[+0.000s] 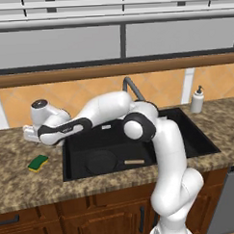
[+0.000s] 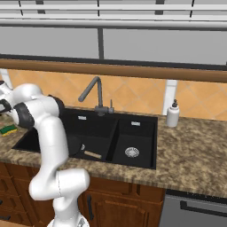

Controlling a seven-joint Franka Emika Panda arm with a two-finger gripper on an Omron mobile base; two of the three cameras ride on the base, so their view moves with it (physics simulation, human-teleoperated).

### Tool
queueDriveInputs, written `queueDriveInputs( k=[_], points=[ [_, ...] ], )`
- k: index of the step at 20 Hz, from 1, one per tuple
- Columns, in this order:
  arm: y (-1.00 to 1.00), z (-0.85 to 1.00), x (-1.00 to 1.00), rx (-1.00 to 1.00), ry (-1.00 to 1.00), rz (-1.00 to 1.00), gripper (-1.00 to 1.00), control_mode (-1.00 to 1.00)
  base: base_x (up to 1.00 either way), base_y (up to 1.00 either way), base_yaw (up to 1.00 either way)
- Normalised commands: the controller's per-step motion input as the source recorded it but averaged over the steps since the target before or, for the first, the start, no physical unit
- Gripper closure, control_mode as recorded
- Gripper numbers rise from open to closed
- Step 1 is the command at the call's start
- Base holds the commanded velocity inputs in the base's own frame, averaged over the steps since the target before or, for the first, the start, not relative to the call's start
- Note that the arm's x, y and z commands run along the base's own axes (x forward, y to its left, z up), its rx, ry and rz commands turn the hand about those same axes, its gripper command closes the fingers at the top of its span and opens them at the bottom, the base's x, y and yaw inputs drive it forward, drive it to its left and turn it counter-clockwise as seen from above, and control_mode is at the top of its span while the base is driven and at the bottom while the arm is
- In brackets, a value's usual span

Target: Pick the pan and sponge and place them into the sink. Then turn on the water.

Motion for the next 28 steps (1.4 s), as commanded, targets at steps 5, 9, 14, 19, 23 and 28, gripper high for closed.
queueDriveInputs(
  k=[5,9,14,19,23,28],
  points=[
    [0.19,-0.13,-0.27,0.21,0.0,-0.21,-1.0,-1.0,0.0,0.0,0.0],
    [0.04,-0.03,-0.23,0.18,0.0,-0.16,-1.0,-1.0,0.0,0.0,0.0],
    [0.0,-0.03,-0.08,0.06,0.04,-0.1,-1.0,-1.0,0.0,0.0,0.0],
    [0.05,-0.11,-0.03,-0.01,0.17,-0.04,-1.0,-1.0,0.0,0.0,0.0],
    [0.12,-0.01,0.01,-0.03,0.22,0.0,-1.0,-1.0,0.0,0.0,0.0],
    [0.05,0.0,0.0,-0.03,0.13,0.01,-1.0,-1.0,0.0,0.0,0.0]
  ],
)
